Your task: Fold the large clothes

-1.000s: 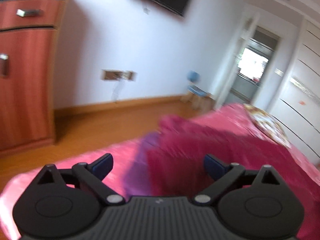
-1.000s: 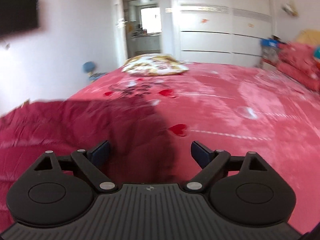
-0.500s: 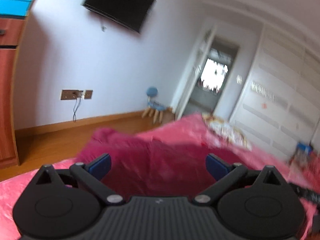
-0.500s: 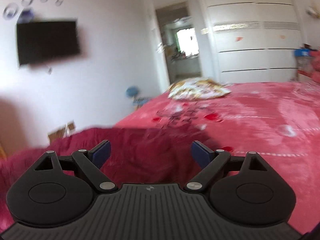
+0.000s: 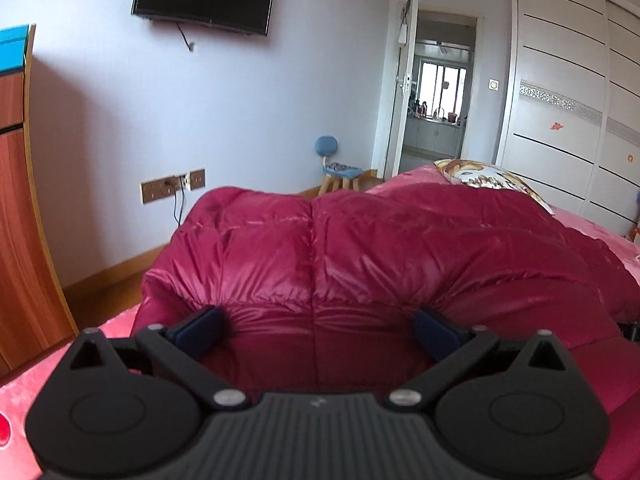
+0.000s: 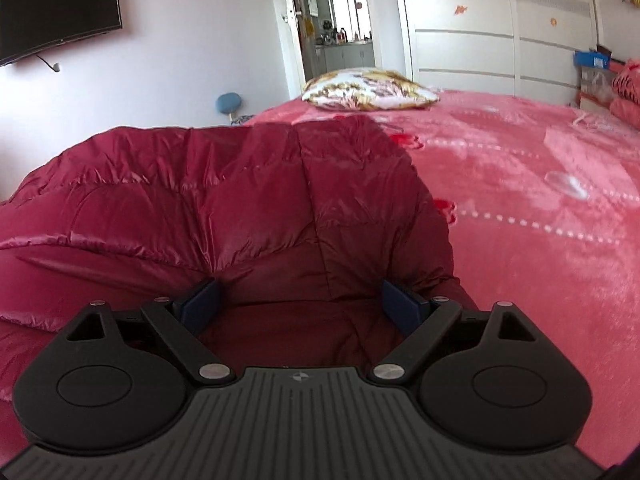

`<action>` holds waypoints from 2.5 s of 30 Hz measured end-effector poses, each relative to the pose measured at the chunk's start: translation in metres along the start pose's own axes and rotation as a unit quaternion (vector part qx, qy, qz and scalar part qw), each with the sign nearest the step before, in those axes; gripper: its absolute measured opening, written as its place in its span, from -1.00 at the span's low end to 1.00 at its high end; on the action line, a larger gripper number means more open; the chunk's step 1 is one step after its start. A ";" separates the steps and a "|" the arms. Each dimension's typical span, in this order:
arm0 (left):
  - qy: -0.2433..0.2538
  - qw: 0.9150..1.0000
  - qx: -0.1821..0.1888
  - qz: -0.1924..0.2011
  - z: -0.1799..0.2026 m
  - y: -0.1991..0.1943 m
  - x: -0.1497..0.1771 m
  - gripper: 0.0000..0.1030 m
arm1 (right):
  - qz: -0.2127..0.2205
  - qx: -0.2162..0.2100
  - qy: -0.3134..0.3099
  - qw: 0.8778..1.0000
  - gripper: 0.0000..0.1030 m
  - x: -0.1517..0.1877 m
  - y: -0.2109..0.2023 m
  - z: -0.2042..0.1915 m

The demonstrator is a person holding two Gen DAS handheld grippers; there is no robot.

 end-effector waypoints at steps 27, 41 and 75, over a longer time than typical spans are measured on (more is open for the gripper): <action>0.070 0.996 0.006 -0.046 0.062 -0.219 0.064 0.99 | 0.093 0.038 -0.020 0.995 1.00 0.112 -0.292 0.020; 0.085 0.994 -0.002 -0.063 0.070 -0.299 0.088 0.99 | 0.069 0.002 -0.001 0.998 1.00 0.129 -0.310 0.005; 0.066 0.997 -0.021 -0.023 0.063 -0.321 0.083 0.99 | 0.080 -0.045 -0.048 0.995 1.00 0.139 -0.323 -0.021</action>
Point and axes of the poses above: each gripper's, at about its wrist camera, not at the fingertips, and y roughly the way its jaws point, z to its right, x to its underside, the point moved 10 cm from there along y, roughly the way its jaws point, and after that the axes turned 7 degrees about y, right-handed, at the moved point
